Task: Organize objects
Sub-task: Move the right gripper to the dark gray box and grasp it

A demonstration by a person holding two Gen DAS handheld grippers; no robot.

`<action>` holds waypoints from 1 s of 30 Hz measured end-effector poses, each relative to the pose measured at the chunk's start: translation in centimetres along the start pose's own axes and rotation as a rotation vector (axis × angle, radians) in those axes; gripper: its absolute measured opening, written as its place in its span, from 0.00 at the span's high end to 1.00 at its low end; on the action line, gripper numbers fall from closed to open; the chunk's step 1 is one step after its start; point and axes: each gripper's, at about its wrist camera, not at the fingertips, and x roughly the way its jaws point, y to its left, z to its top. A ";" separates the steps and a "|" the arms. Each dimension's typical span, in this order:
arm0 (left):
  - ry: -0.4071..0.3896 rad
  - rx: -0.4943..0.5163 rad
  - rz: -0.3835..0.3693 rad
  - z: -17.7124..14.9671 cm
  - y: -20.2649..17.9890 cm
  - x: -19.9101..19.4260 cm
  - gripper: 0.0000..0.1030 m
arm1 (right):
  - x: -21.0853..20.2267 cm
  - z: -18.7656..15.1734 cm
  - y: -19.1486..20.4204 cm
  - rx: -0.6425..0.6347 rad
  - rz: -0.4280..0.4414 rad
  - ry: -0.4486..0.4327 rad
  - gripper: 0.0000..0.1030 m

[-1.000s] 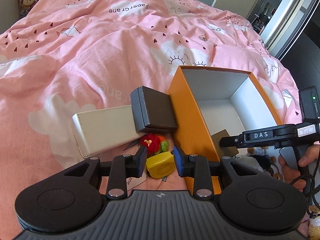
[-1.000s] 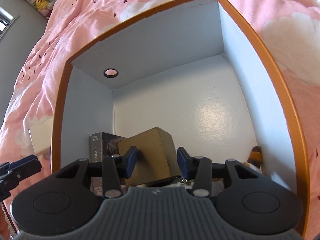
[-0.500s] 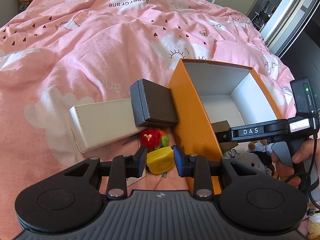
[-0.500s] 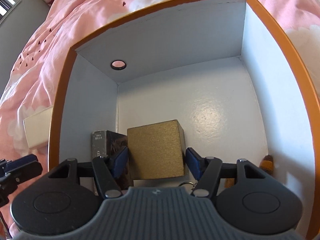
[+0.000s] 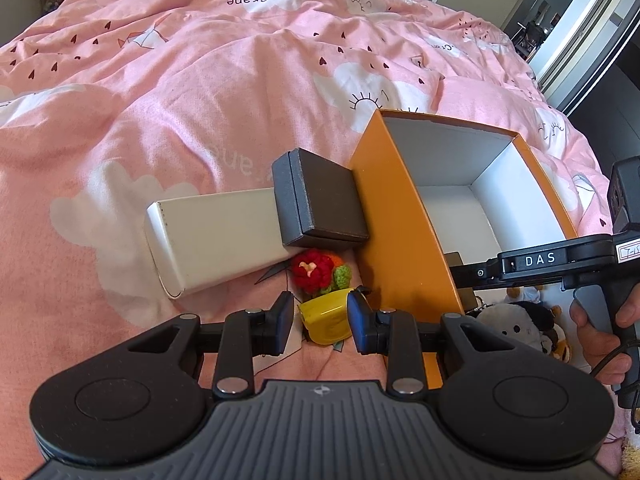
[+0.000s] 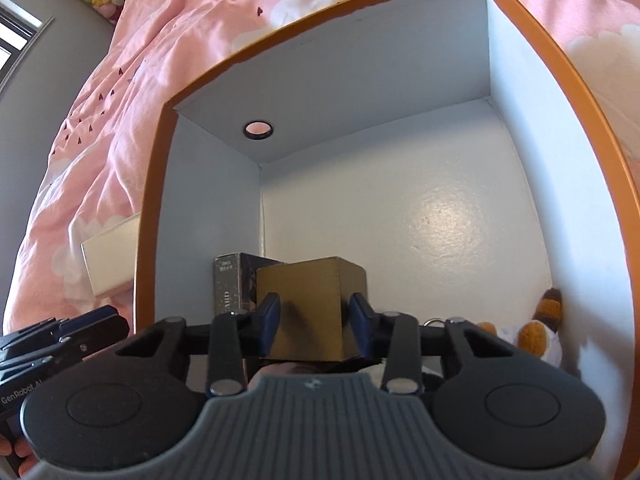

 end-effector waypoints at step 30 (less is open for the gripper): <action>-0.034 0.352 0.158 2.8 1.5 -2.3 0.52 | 1.1 -1.0 17.2 -1.062 -0.113 -0.124 0.40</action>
